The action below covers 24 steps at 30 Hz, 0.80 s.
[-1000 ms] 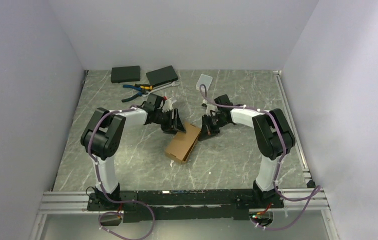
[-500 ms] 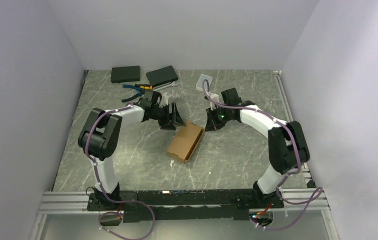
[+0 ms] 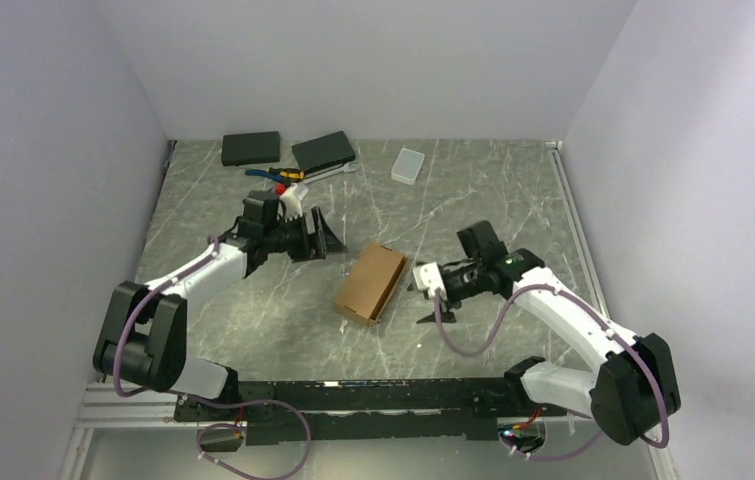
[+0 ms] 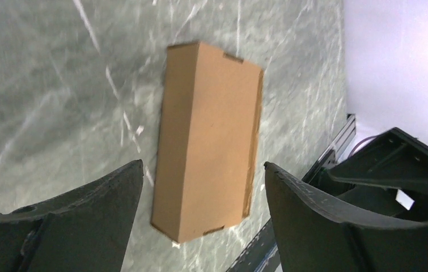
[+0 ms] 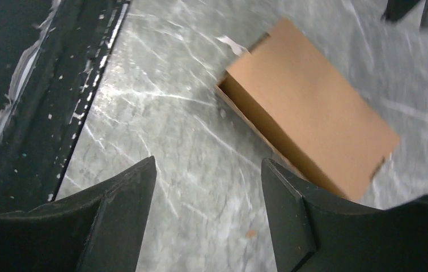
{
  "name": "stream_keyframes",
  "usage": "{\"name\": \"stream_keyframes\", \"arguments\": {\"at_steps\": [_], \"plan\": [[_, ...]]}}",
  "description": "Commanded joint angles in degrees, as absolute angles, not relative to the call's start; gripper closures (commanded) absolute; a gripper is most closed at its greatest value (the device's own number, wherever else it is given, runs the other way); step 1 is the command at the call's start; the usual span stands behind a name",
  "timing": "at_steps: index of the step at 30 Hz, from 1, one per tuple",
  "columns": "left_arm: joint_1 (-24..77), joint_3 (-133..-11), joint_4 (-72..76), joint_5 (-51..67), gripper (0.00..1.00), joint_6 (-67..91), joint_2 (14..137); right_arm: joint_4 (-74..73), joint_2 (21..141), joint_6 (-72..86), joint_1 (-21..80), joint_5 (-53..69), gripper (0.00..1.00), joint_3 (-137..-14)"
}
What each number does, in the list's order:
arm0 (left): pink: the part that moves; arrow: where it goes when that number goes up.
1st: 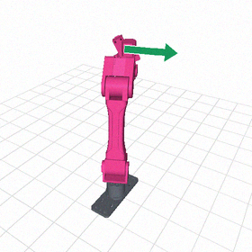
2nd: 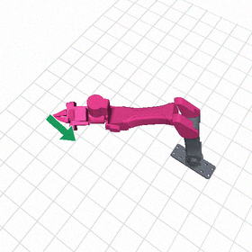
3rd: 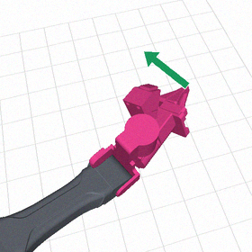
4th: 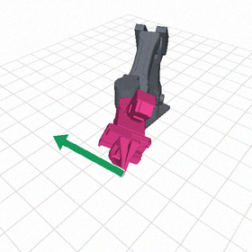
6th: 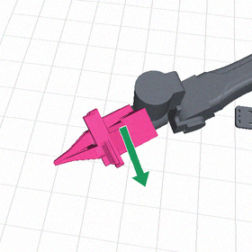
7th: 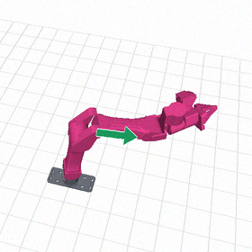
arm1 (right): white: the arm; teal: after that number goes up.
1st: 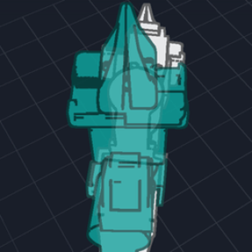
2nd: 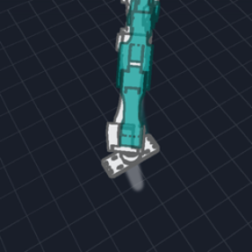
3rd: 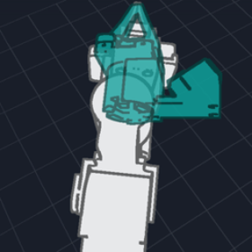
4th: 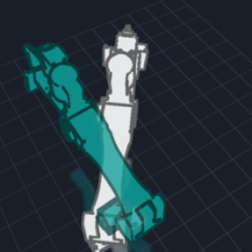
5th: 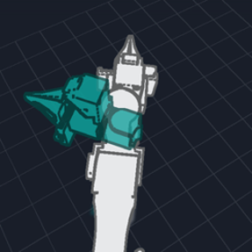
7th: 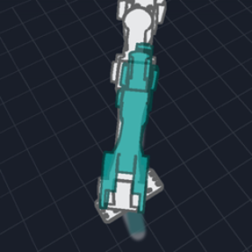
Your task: Fold the paper box
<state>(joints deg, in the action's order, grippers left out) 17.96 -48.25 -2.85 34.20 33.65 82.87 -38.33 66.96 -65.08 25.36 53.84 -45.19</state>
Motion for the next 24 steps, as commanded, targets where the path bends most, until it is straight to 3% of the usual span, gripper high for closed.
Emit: {"name": "stream_keyframes", "arguments": {"at_steps": [1,3,4,5,7,8,14,18,24], "plan": [[17.7,-41.3,3.1,34.8,0.22,36.5,79.9,-34.9,68.2,-84.4,31.6,53.6,0.31,-43.5],[17.7,-40.2,4.0,35.9,0.33,37.1,80.9,-29.6,69.9,-80.9,35.1,50.4,0.38,-43.2],[17.7,-40.2,4.0,36.5,0.39,37.2,81.6,-26.6,70.7,-78.6,37.0,48.1,0.46,-42.9],[17.7,-40.3,4.2,37.4,0.43,37.3,82.5,-24.0,71.4,-75.8,38.7,45.7,0.58,-43.0],[17.8,-40.2,5.1,38.7,0.50,37.8,83.8,-24.2,73.5,-74.2,41.0,42.7,0.92,-44.5],[17.8,-40.1,5.4,38.9,0.51,37.8,84.3,-25.8,74.6,-74.9,41.8,42.0,1.00,-45.4],[18.2,-40.0,7.5,40.3,0.54,38.2,87.4,-32.7,81.7,-79.7,45.5,35.9,1.00,-47.8],[19.0,-40.1,8.6,40.9,0.57,38.5,89.4,-25.7,85.5,-73.4,48.6,28.4,1.00,-48.0],[22.1,-39.8,10.3,40.5,0.68,38.5,93.4,-15.6,89.4,-64.4,51.3,22.6,1.00,-49.6]]}}
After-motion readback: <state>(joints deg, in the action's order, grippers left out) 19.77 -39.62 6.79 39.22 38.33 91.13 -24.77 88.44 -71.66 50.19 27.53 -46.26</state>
